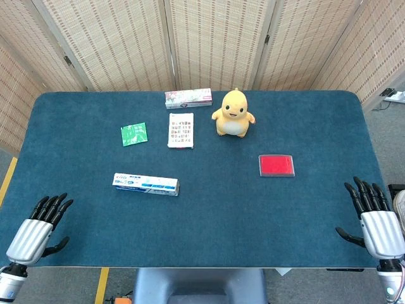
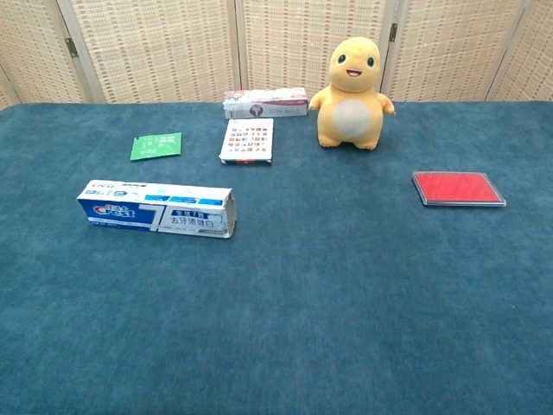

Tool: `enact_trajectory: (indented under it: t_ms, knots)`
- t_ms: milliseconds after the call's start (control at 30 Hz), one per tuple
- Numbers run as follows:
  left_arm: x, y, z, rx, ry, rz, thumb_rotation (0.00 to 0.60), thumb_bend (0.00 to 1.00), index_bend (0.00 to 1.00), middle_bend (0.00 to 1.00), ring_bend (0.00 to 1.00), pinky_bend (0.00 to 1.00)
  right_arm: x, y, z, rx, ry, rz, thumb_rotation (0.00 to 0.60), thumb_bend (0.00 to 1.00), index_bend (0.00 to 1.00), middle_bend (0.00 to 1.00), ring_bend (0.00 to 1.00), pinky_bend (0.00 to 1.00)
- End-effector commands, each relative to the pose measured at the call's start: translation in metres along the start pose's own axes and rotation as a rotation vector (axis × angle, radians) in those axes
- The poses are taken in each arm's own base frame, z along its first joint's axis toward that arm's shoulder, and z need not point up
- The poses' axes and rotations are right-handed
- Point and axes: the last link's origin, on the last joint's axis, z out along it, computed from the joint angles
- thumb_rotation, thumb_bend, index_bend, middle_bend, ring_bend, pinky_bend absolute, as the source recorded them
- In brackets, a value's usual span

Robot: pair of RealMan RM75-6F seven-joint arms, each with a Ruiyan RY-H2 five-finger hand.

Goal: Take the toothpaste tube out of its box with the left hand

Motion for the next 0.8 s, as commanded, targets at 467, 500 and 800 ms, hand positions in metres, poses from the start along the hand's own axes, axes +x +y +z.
enact_trajectory:
  t_ms: [467, 500, 800]
  knots:
    - [-0.005, 0.003, 0.004, -0.038, -0.035, -0.008, 0.6, 0.24, 0.14, 0.08, 0.03, 0.0, 0.0, -0.002, -0.001, 0.014, 0.015, -0.002, 0.6, 0.11, 0.0, 0.0, 0.0, 0.0]
    - [-0.006, 0.002, 0.006, -0.039, -0.039, -0.008, 0.6, 0.24, 0.14, 0.08, 0.03, 0.0, 0.0, -0.002, -0.001, 0.016, 0.015, -0.004, 0.6, 0.11, 0.0, 0.0, 0.0, 0.0]
    - [-0.004, -0.014, 0.04, -0.056, -0.144, -0.165, 0.6, 0.24, 0.19, 0.19, 0.08, 0.0, 0.001, 0.0, 0.0, 0.01, 0.013, 0.008, 0.6, 0.11, 0.0, 0.0, 0.0, 0.0]
